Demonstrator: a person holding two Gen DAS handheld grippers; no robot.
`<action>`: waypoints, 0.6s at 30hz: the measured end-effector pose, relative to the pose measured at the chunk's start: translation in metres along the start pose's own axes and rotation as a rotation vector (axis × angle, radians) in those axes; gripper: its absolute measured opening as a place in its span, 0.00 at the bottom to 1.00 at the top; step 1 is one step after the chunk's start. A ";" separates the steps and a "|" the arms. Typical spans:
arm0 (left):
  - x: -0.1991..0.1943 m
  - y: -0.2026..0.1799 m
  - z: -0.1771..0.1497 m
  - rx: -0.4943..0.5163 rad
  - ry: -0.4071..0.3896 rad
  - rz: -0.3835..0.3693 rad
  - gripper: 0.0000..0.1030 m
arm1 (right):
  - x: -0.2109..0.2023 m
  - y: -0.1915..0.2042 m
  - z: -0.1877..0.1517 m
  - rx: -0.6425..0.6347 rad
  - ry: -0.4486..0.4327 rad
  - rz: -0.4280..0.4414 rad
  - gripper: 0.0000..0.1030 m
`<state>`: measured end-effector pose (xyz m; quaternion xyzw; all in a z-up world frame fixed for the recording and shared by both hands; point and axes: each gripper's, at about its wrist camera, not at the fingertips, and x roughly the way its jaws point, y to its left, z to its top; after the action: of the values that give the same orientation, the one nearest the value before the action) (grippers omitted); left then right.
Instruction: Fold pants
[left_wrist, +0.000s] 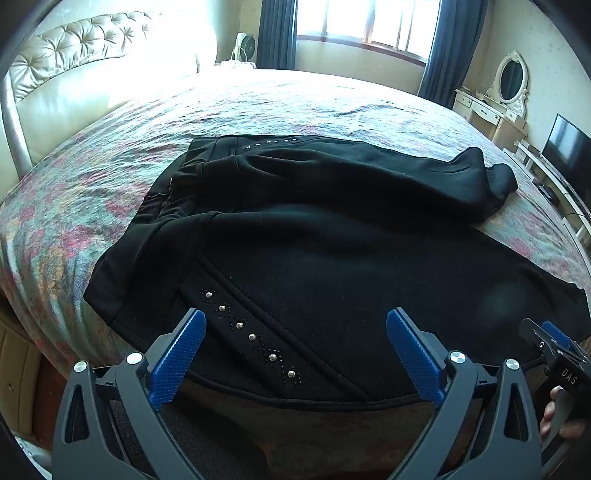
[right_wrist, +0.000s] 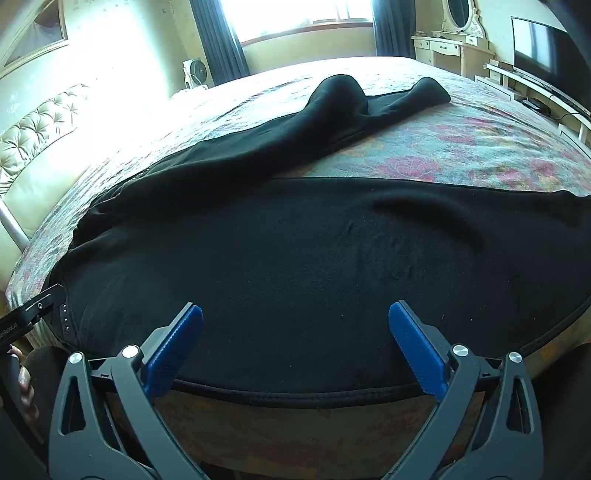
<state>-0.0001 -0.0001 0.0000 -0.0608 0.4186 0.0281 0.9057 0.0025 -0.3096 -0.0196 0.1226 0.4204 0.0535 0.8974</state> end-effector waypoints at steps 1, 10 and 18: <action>0.000 0.000 0.000 0.000 0.000 -0.001 0.95 | 0.000 0.000 0.000 0.000 0.000 0.000 0.98; -0.001 -0.001 -0.001 -0.003 -0.014 -0.004 0.95 | 0.000 0.000 0.000 -0.002 -0.002 -0.001 0.98; -0.005 -0.006 0.001 -0.001 -0.022 -0.001 0.95 | -0.001 -0.001 0.000 -0.001 -0.004 -0.005 0.98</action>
<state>-0.0017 -0.0063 0.0048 -0.0613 0.4088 0.0287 0.9101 0.0018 -0.3106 -0.0196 0.1214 0.4188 0.0510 0.8985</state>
